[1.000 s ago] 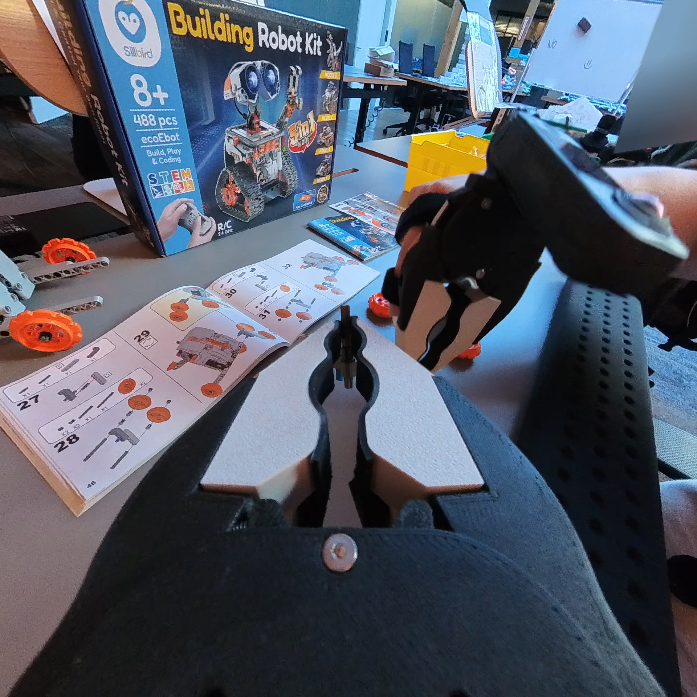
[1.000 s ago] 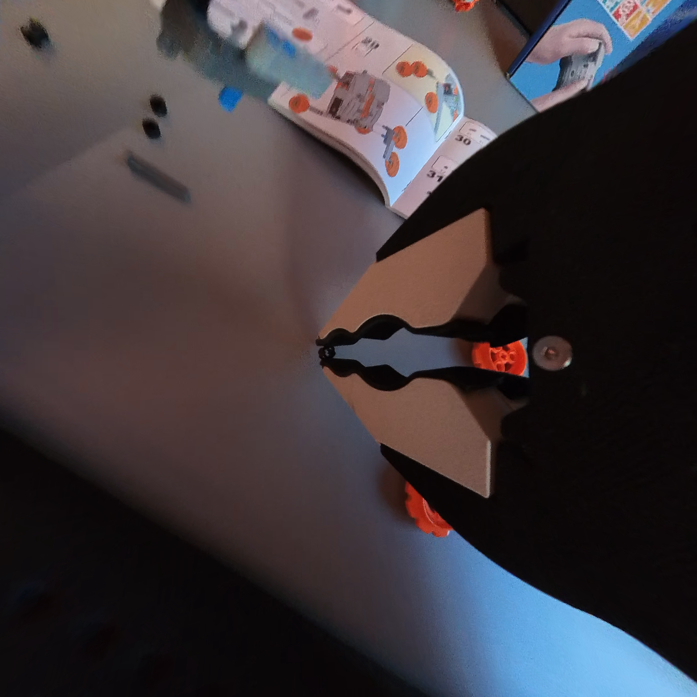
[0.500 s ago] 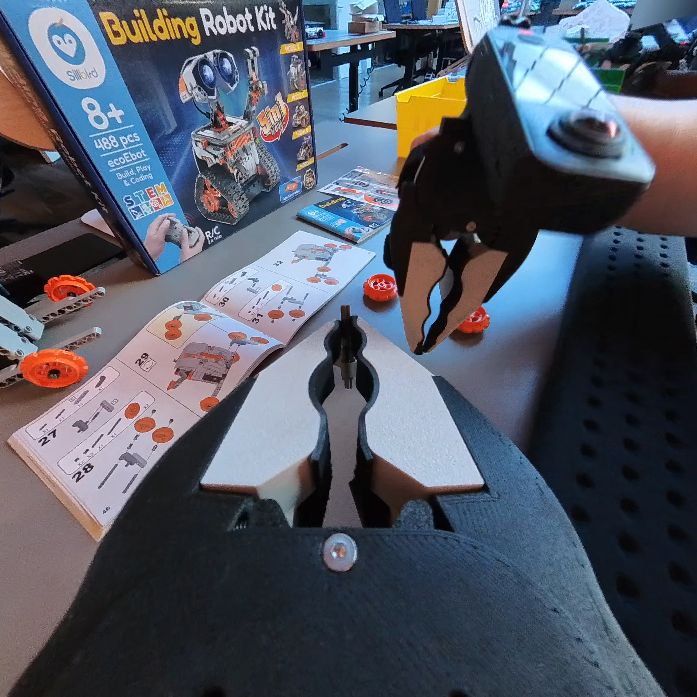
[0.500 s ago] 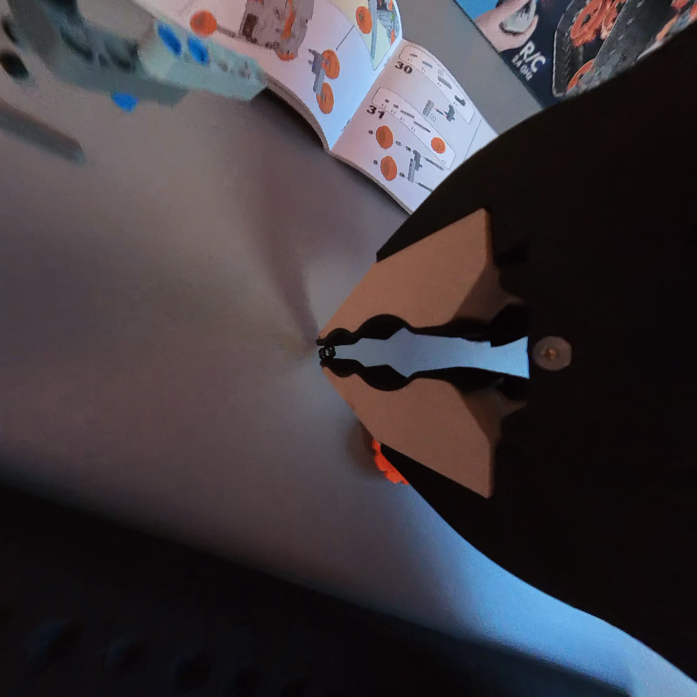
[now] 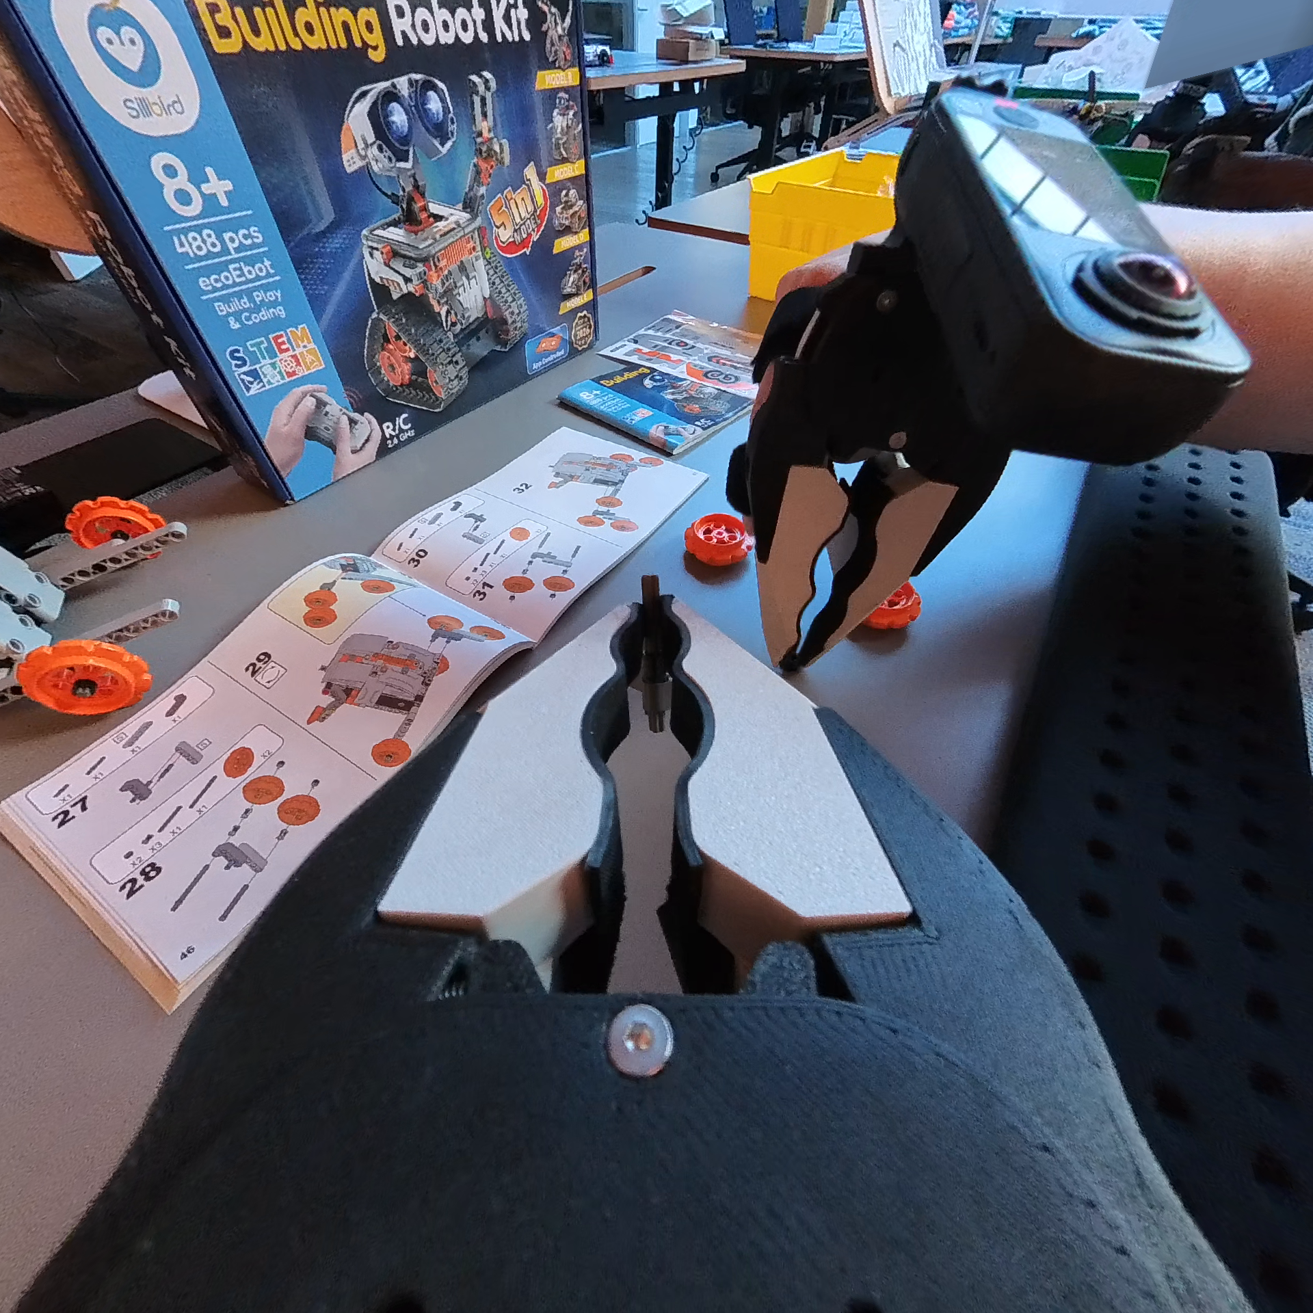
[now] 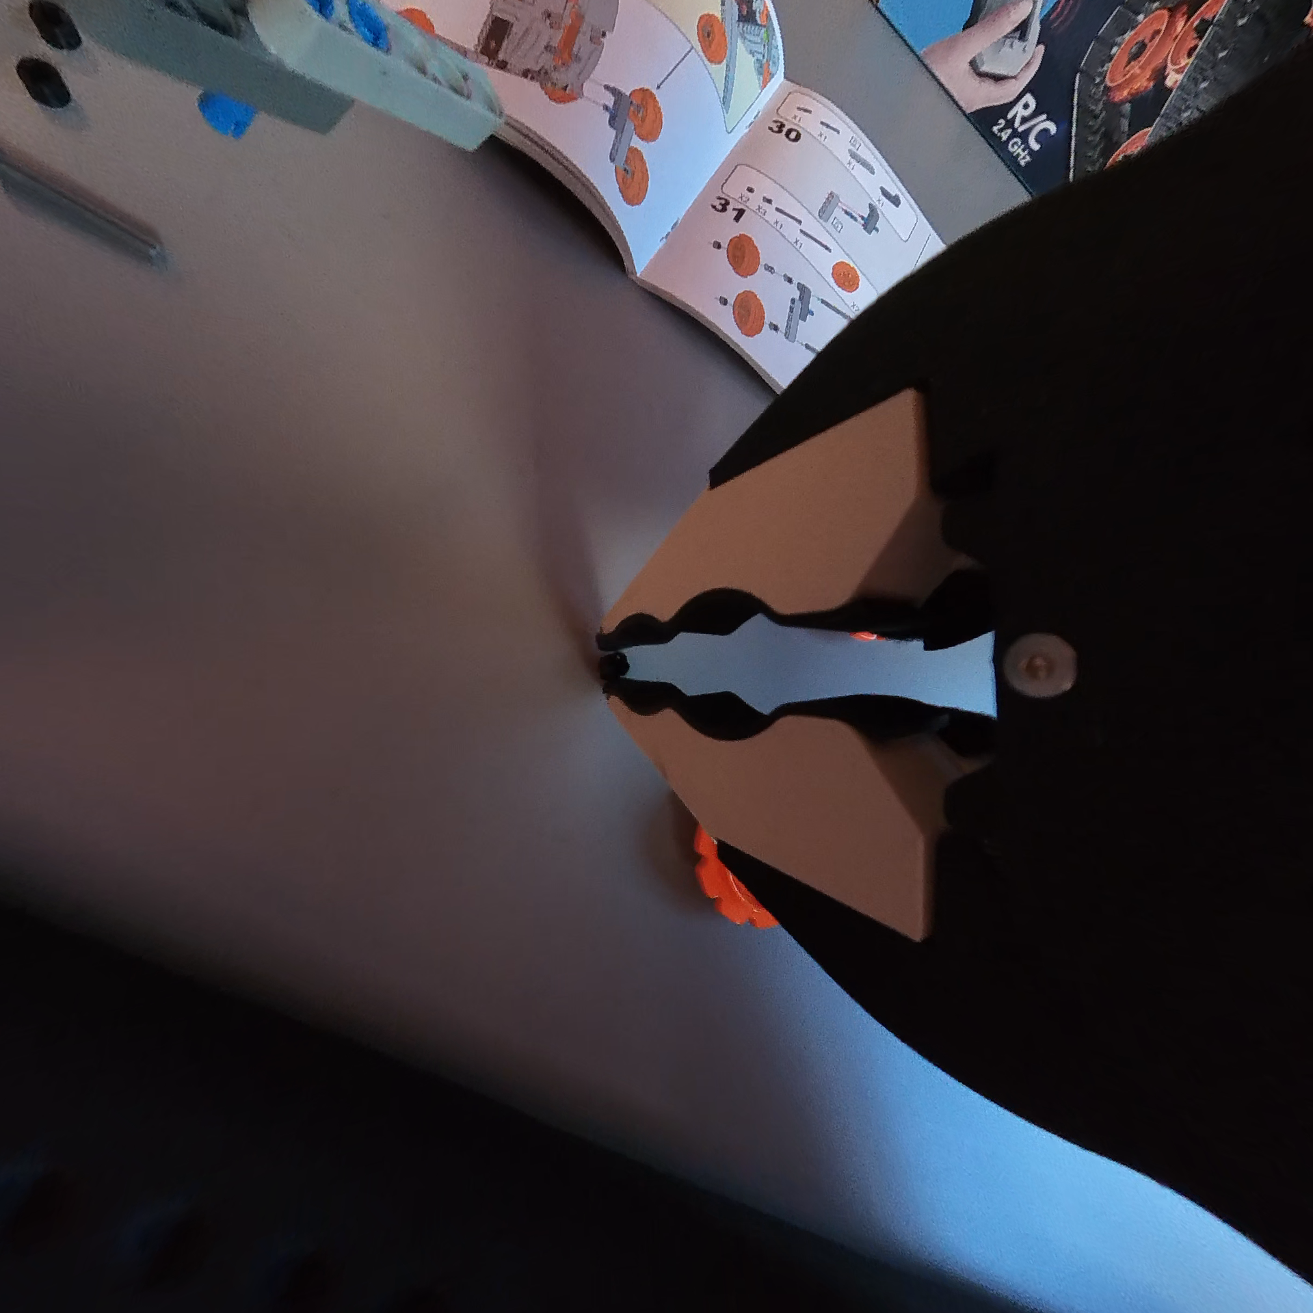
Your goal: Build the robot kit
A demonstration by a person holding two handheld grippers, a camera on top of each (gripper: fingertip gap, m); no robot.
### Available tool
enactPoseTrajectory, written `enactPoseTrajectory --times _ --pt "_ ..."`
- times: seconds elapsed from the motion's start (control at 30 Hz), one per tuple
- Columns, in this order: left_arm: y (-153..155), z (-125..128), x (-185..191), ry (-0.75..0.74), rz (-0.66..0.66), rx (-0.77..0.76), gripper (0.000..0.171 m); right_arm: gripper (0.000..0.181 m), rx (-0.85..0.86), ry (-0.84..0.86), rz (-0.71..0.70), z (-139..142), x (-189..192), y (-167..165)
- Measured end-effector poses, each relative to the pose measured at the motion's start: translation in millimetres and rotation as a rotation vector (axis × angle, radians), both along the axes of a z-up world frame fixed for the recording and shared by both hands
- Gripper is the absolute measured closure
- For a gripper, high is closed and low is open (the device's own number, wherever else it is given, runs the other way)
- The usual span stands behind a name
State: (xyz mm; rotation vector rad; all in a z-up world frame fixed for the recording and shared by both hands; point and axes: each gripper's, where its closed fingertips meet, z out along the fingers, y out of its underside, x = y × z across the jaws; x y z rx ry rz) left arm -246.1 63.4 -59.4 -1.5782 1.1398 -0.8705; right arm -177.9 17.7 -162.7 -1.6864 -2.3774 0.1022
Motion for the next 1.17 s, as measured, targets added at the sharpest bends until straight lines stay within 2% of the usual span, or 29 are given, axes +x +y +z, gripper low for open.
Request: enactPoseTrajectory --times 0.17,0.23,0.3,0.4,0.47,0.6,0.73,0.83,1.03,1.17 --pt "-0.3 -0.8 0.2 0.003 -0.001 -0.002 0.171 0.176 -0.004 0.019 -0.023 1.9 -1.3 2.1" --pt "-1.3 -0.7 0.7 0.004 -0.004 0.001 0.171 0.176 0.034 0.089 -0.032 16.2 -7.4 6.7" --pt "-3.1 0.6 1.8 0.005 -0.006 0.015 0.171 0.176 0.083 0.265 -0.068 56.7 -21.6 15.6" --pt "-9.5 5.1 5.4 0.007 -0.016 0.07 0.171 0.177 0.036 0.669 -0.09 143.5 -45.8 17.9" --pt "-15.5 10.3 8.5 0.002 -0.032 0.126 0.171 0.177 -0.005 0.863 -0.084 177.5 -51.9 21.9" --pt "-27.4 24.2 10.5 -0.028 -0.046 0.269 0.171 0.177 -0.184 1.039 0.022 177.1 -59.8 6.3" --pt "-37.2 39.2 9.4 -0.065 -0.044 0.401 0.171 0.177 -0.355 1.194 0.022 179.4 -56.6 3.0" --pt "-43.9 48.2 9.3 -0.102 -0.049 0.439 0.171 0.177 -0.459 1.279 0.065 189.9 -57.6 -3.7" --pt "-52.2 66.2 4.5 -0.22 -0.076 0.4 0.171 0.177 -0.636 1.411 0.162 215.6 -55.3 -20.2" --pt "-56.9 89.6 14.7 -0.261 -0.172 0.282 0.171 0.177 -0.77 1.583 0.253 255.9 -35.5 -29.1"
